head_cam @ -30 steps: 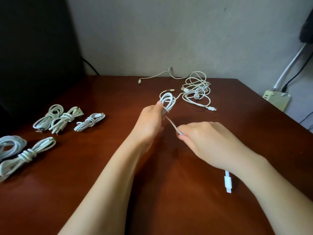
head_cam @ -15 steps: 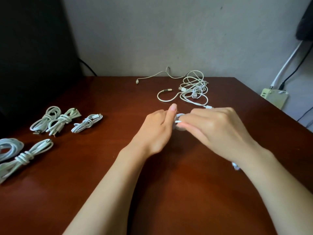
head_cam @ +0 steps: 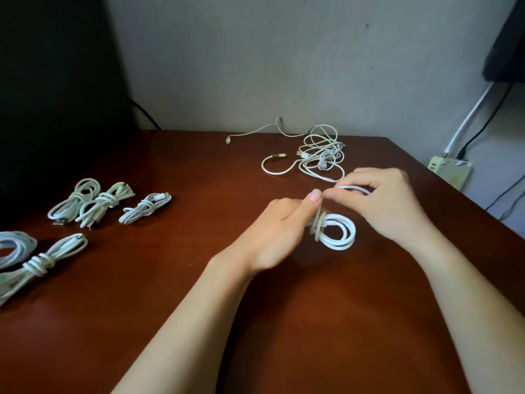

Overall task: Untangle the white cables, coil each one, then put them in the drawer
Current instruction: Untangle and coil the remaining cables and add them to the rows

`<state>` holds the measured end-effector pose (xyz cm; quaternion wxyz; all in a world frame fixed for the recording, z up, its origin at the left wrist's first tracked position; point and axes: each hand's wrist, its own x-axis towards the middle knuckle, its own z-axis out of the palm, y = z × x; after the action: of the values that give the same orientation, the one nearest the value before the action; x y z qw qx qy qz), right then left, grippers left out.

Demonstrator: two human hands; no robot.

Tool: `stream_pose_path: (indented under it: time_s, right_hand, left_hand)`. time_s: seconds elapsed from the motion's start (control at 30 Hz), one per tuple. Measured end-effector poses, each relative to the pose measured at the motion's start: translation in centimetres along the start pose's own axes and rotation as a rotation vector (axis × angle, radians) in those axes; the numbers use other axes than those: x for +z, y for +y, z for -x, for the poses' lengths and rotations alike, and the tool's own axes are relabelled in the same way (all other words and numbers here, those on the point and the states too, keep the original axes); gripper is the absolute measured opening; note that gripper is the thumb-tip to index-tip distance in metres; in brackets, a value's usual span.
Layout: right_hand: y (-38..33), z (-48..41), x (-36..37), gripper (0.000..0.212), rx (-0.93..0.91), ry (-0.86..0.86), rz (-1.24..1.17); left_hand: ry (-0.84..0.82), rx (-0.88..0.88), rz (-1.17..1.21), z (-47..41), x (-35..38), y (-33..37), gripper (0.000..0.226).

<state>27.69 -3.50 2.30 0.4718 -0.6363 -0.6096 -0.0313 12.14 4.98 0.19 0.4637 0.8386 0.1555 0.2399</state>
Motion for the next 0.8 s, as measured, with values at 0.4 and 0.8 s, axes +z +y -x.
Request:
stream_pose_path:
  time_s: [0.4,0.8]
  right_hand:
    - [-0.2,-0.3,2.4,0.019,0.345,0.002,-0.411]
    - [-1.1,0.3,3.7,0.015,0.182,-0.112,-0.027]
  left_hand:
    - [0.324,0.074,0.334,-0.6,0.5,0.8,0.026]
    - [0.497,0.051,0.569,-1.1,-0.9,-0.8,0.012]
